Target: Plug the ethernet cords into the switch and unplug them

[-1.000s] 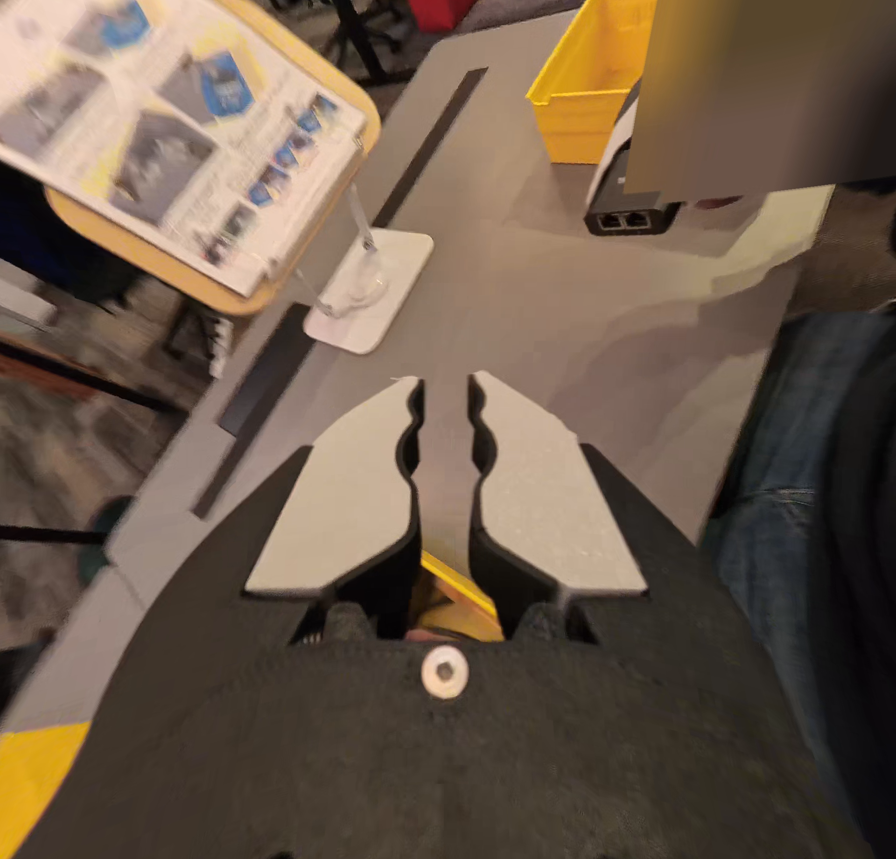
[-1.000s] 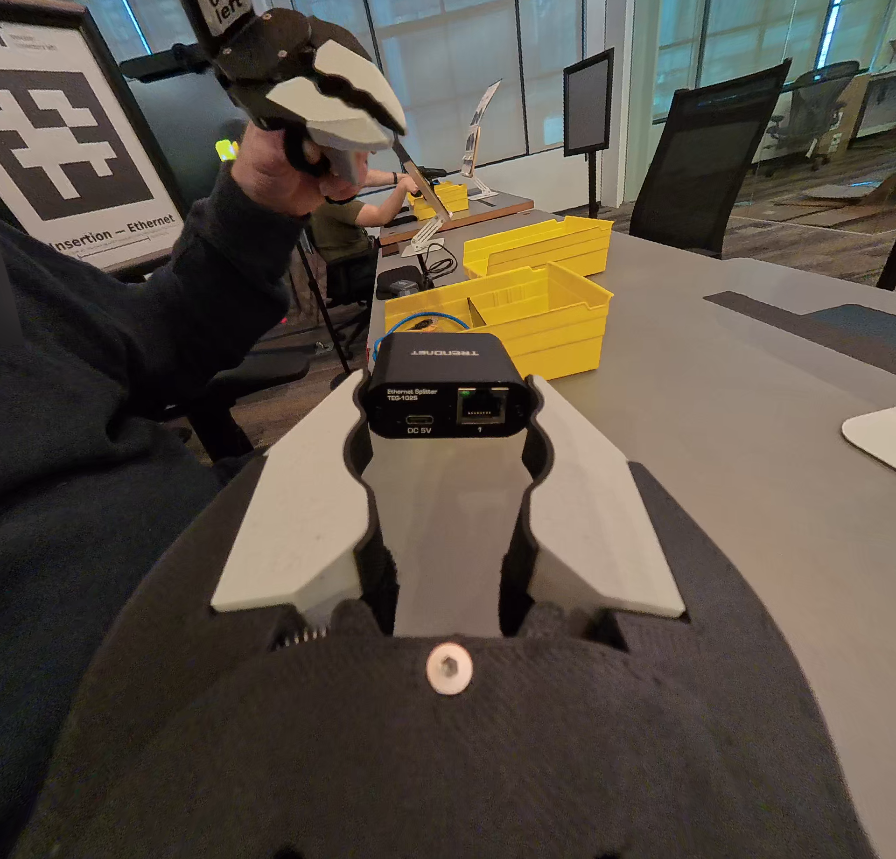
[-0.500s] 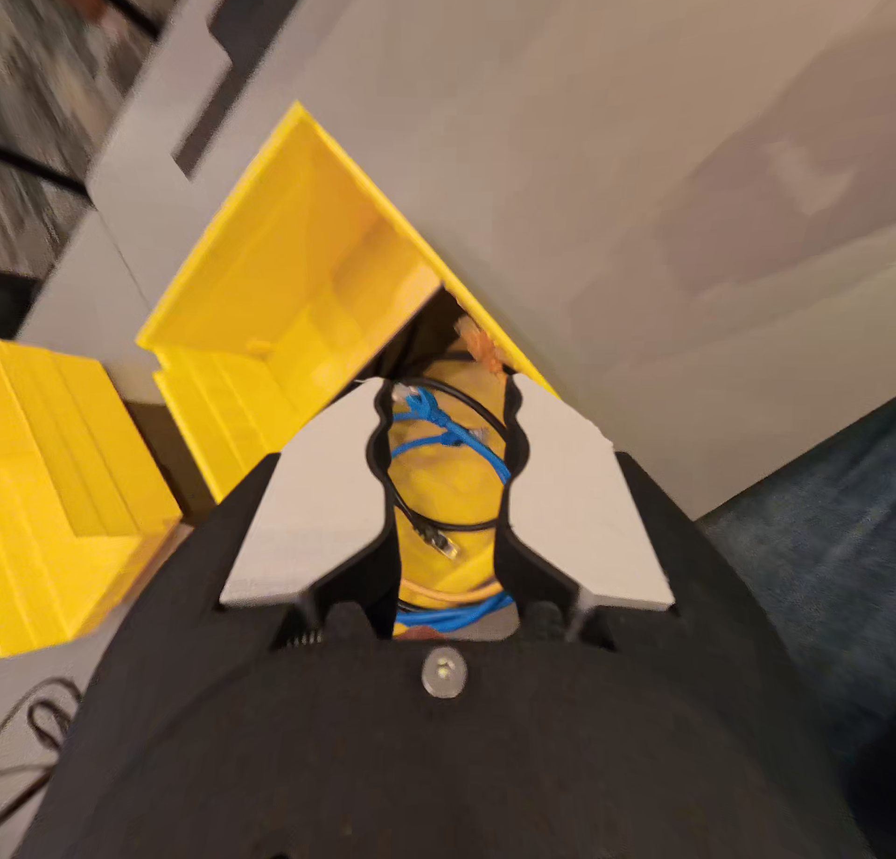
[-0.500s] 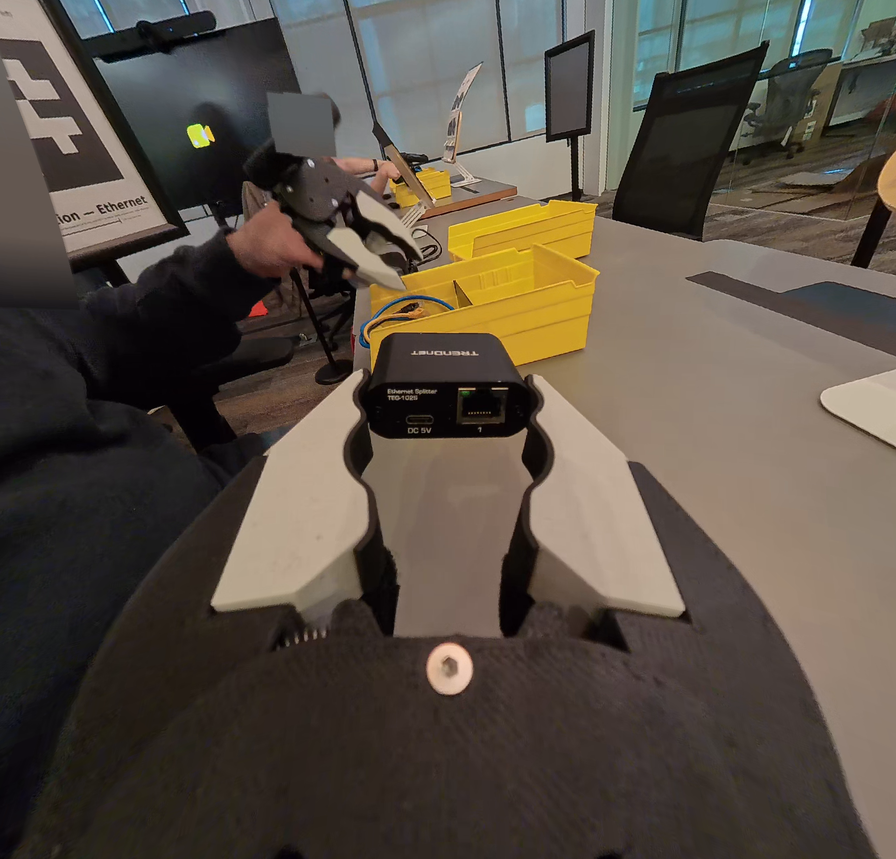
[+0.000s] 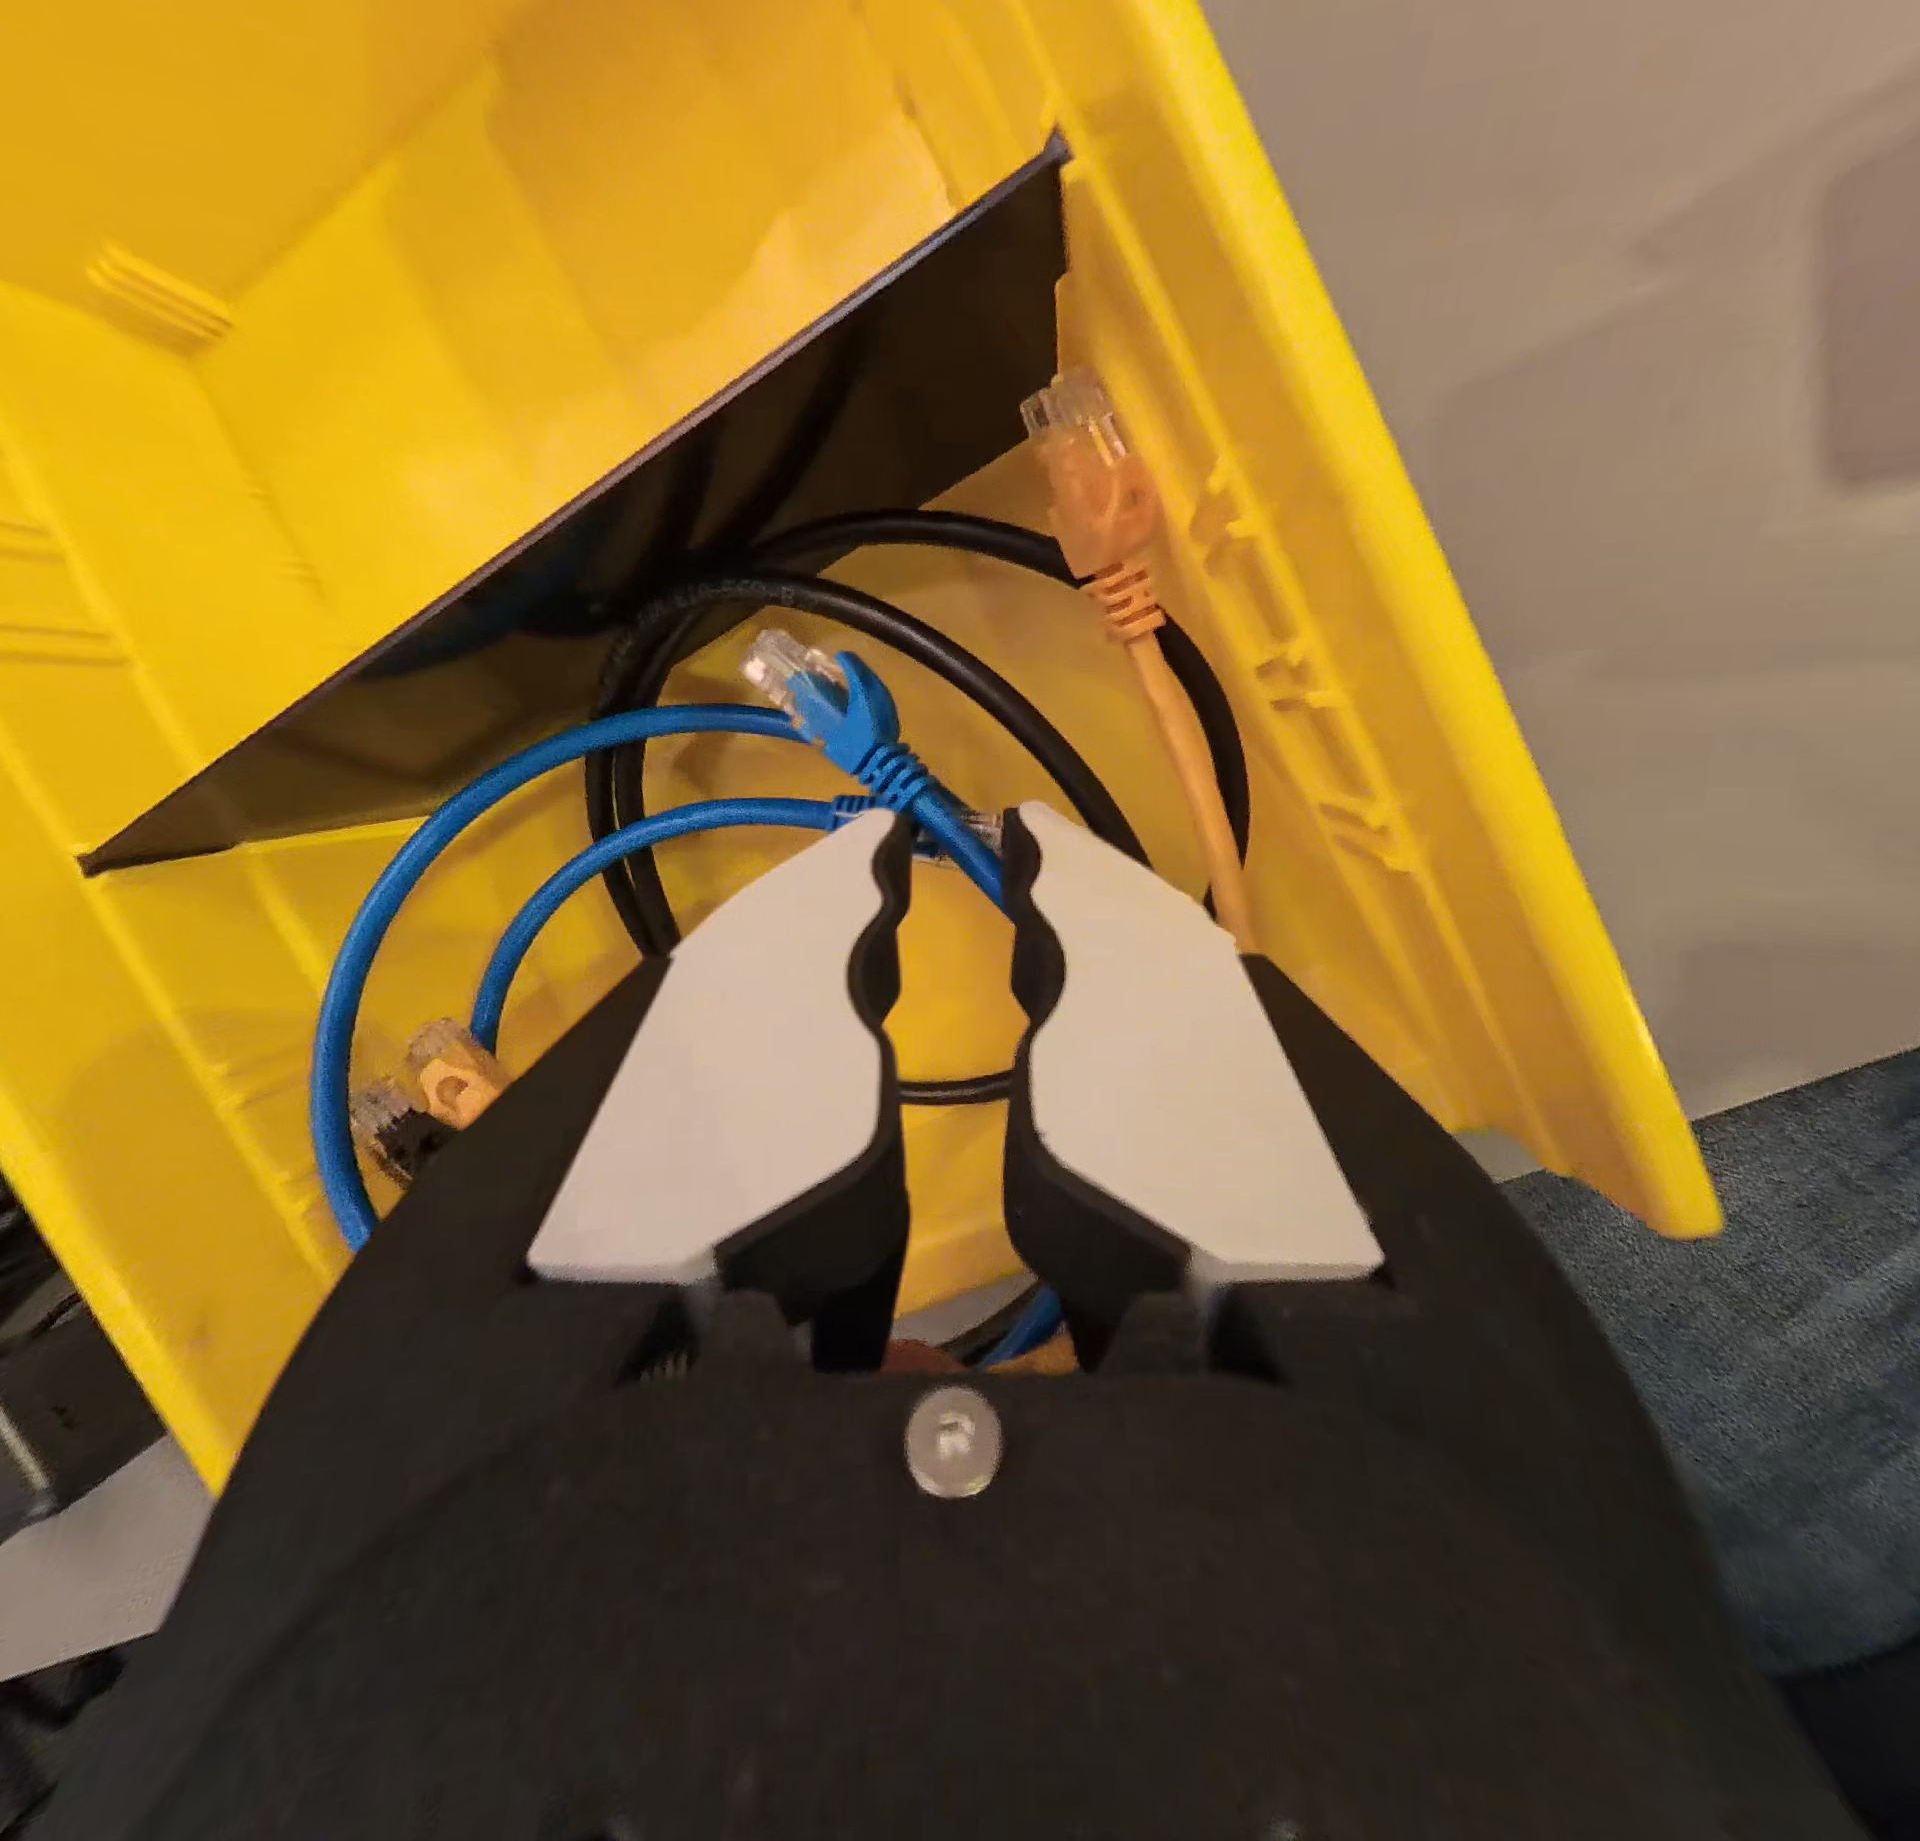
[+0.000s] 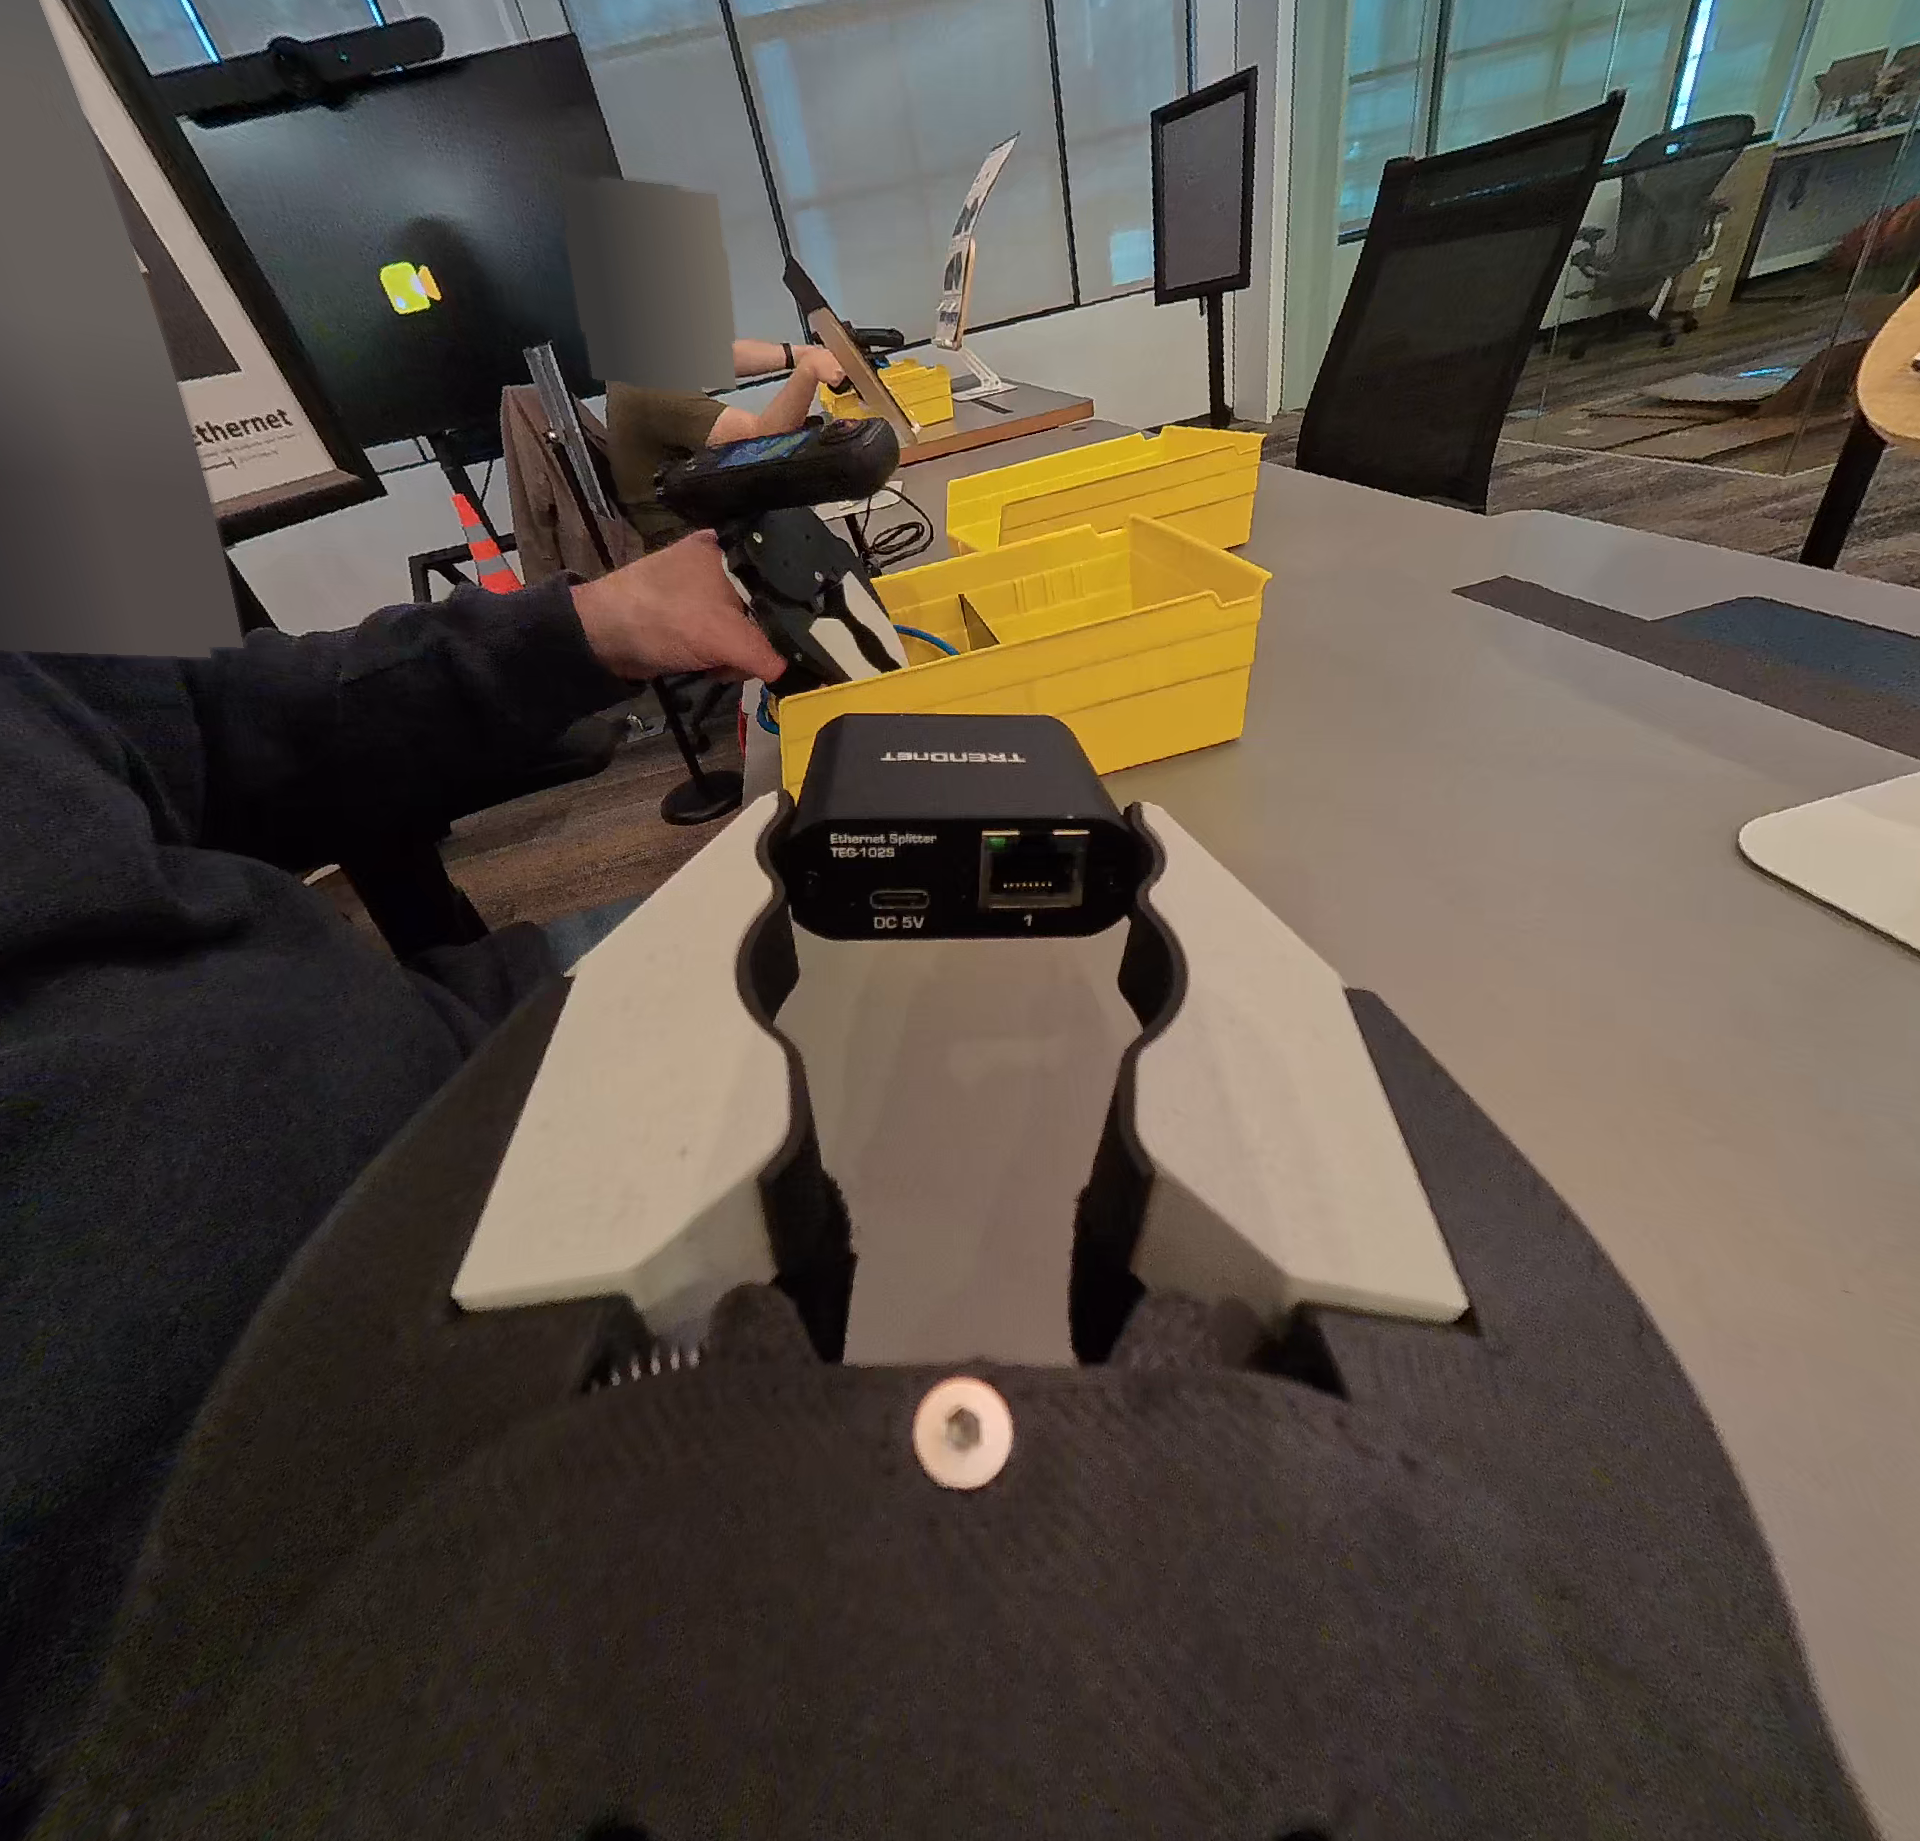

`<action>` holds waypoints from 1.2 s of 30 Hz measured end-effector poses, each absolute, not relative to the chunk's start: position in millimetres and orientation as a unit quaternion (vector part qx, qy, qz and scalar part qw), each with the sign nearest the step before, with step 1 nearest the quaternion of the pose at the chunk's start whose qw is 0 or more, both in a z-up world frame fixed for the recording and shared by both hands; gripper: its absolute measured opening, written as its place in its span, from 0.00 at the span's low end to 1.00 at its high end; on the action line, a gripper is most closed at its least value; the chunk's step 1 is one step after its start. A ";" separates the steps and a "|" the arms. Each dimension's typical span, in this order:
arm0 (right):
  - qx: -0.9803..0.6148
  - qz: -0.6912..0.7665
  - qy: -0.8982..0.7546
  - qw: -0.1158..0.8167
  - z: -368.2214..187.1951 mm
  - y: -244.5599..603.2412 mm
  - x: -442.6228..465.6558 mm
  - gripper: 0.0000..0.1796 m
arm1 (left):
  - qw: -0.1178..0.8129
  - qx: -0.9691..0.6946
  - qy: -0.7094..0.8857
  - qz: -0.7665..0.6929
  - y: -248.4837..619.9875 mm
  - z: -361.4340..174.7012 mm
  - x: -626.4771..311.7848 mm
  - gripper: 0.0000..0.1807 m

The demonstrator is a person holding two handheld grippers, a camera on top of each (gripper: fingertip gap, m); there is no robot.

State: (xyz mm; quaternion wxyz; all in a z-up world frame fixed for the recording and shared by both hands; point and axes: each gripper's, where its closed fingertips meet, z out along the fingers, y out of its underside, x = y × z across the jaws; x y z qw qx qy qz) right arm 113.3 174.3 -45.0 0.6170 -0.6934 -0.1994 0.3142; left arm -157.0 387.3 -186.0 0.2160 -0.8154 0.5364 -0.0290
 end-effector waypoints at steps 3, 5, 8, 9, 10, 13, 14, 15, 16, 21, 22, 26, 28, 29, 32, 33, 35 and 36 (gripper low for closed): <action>-0.693 0.314 -0.199 0.618 -44.8 174.1 113.6 0.34 | 0.216 -0.816 0.534 -0.033 387.7 -185.8 -157.0 0.07; -0.692 0.314 -0.198 0.619 -44.1 174.0 113.9 0.34 | 0.220 -0.815 0.534 -0.030 389.4 -183.6 -159.8 0.06; -0.692 0.313 -0.198 0.620 -43.8 173.6 114.2 0.34 | 0.240 -0.808 0.537 -0.031 390.6 -173.8 -161.3 0.05; -0.692 0.312 -0.198 0.620 -43.8 173.5 114.4 0.34 | 0.250 -0.805 0.537 -0.031 391.5 -168.4 -161.8 0.04; -0.692 0.312 -0.198 0.620 -43.8 173.5 114.5 0.34 | 0.258 -0.804 0.535 -0.025 393.7 -162.3 -164.3 0.04; -0.692 0.311 -0.198 0.620 -43.6 173.6 114.9 0.34 | 0.293 -0.794 0.532 -0.020 399.3 -137.1 -169.3 0.04; -0.693 0.311 -0.198 0.620 -43.7 173.9 115.2 0.34 | 0.307 -0.787 0.535 -0.021 400.3 -127.3 -169.9 0.04; -0.693 0.310 -0.197 0.620 -43.8 174.1 115.5 0.34 | 0.322 -0.781 0.535 -0.016 402.3 -117.0 -171.2 0.03; -0.693 0.310 -0.197 0.620 -43.7 174.2 115.6 0.34 | 0.332 -0.778 0.534 -0.015 403.8 -106.5 -172.4 0.03; -0.692 0.308 -0.197 0.622 -42.6 173.5 116.4 0.34 | 0.397 -0.751 0.527 -0.006 414.0 -42.2 -171.9 0.03; -0.692 0.307 -0.197 0.623 -42.2 173.3 116.6 0.34 | 0.410 -0.746 0.525 -0.001 417.1 -28.8 -171.4 0.03; -0.690 0.305 -0.194 0.626 -40.8 172.4 118.7 0.34 | 0.451 -0.721 0.525 0.026 428.7 23.0 -165.9 0.03; -0.690 0.304 -0.193 0.628 -40.6 171.9 120.1 0.34 | 0.476 -0.705 0.525 0.036 432.3 49.5 -159.0 0.03; -0.690 0.304 -0.192 0.629 -40.6 171.7 120.8 0.34 | 0.486 -0.697 0.526 0.037 433.5 60.6 -153.7 0.03; -0.688 0.305 -0.190 0.631 -40.3 171.1 121.8 0.34 | 0.504 -0.677 0.535 0.036 438.3 80.8 -133.6 0.03; -0.688 0.304 -0.191 0.631 -40.2 170.9 122.0 0.34 | 0.507 -0.672 0.538 0.036 440.3 84.9 -127.3 0.03; -0.687 0.303 -0.190 0.632 -39.8 169.8 122.7 0.34 | 0.520 -0.663 0.538 0.033 444.6 95.5 -116.6 0.03; -0.687 0.303 -0.190 0.633 -39.7 169.1 123.5 0.34 | 0.523 -0.660 0.539 0.030 445.2 99.5 -111.1 0.03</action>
